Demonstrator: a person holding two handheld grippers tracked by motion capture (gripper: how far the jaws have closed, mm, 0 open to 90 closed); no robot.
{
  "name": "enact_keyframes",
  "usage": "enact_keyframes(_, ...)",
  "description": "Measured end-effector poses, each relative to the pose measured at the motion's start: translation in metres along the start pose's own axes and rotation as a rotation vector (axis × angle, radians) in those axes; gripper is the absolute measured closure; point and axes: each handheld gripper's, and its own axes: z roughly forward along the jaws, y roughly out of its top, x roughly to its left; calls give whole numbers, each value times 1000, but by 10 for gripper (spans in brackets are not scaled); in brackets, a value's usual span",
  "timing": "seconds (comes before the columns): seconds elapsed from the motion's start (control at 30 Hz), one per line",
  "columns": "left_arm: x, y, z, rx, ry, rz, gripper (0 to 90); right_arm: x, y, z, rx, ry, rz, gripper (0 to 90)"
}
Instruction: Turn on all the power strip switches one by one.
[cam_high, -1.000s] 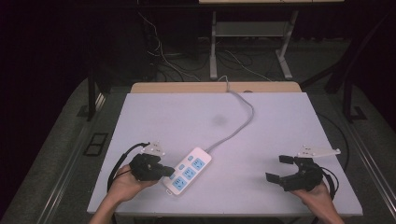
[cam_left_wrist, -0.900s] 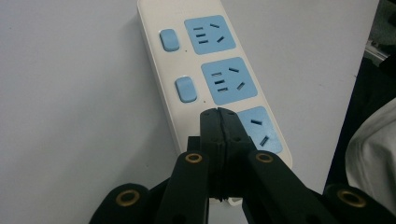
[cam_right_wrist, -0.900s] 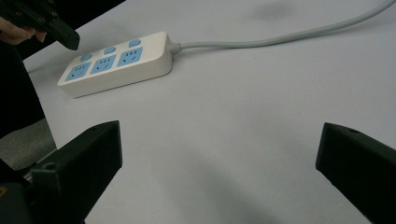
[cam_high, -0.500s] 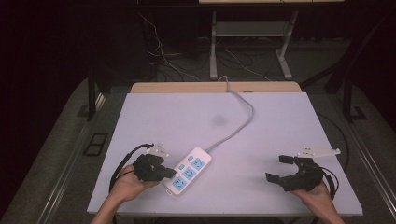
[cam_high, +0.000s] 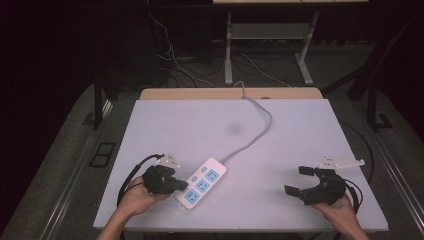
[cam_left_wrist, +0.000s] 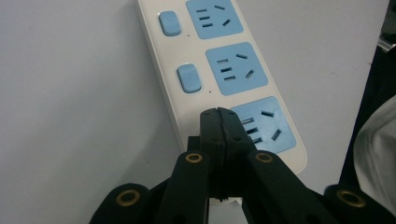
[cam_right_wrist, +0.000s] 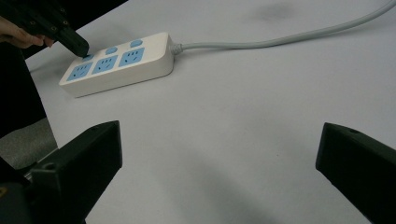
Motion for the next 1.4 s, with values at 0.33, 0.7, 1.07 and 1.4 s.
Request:
enact_keyframes(0.33, 1, 1, 3, 2, -11, -3, 894, 0, 0, -1, -6, 1, -4, 3)
enact_keyframes(0.7, 5, -2, 4, -15, -40, -14, 899, -1, 0, -3, -11, 0, -5, 3)
enact_keyframes(1.07, 7, -7, 4, -46, -48, -13, 900, -1, -1, -4, -21, -5, -9, 3)
enact_keyframes(1.4, 3, -4, 4, -46, -22, -6, 898, -2, -1, -4, -17, -5, -6, 3)
